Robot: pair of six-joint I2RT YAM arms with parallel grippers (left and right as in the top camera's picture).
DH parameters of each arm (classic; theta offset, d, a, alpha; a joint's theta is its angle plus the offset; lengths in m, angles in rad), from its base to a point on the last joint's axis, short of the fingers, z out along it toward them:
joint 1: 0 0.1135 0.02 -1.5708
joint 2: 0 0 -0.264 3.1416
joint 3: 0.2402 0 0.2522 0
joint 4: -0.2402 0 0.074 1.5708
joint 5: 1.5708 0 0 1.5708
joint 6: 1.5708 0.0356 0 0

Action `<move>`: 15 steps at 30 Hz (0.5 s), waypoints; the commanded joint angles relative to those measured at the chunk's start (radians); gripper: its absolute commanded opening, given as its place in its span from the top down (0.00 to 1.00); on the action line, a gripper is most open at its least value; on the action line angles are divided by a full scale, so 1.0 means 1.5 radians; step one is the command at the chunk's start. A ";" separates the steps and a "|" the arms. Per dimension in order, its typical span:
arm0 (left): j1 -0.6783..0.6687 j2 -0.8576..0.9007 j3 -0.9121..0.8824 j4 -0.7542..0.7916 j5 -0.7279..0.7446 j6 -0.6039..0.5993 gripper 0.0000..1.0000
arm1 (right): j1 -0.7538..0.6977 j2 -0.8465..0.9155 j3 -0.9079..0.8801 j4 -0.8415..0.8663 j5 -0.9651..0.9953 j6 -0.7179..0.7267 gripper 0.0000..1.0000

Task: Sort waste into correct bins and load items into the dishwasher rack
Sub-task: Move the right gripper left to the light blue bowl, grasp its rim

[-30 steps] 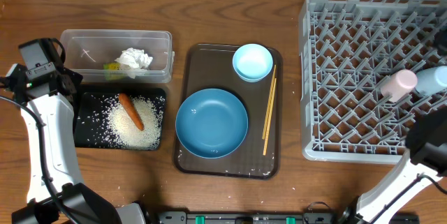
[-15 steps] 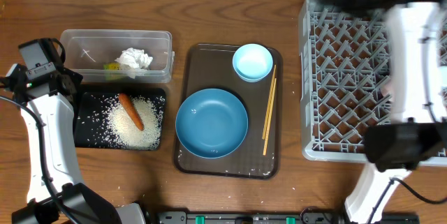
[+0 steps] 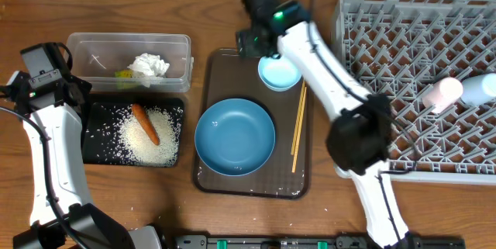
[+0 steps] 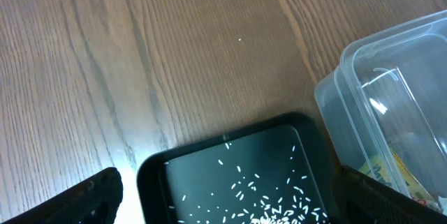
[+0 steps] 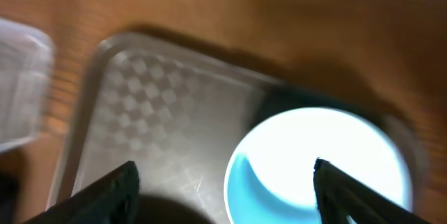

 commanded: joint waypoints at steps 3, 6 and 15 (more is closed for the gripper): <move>0.003 -0.001 0.000 -0.002 -0.012 -0.011 0.03 | 0.007 0.039 0.001 -0.011 0.035 0.052 0.31; 0.003 -0.001 0.000 -0.002 -0.012 -0.011 0.03 | 0.007 0.053 0.001 -0.024 0.021 0.052 0.36; 0.003 -0.001 0.000 -0.002 -0.012 -0.011 0.03 | 0.007 0.069 0.001 -0.040 0.016 0.067 0.67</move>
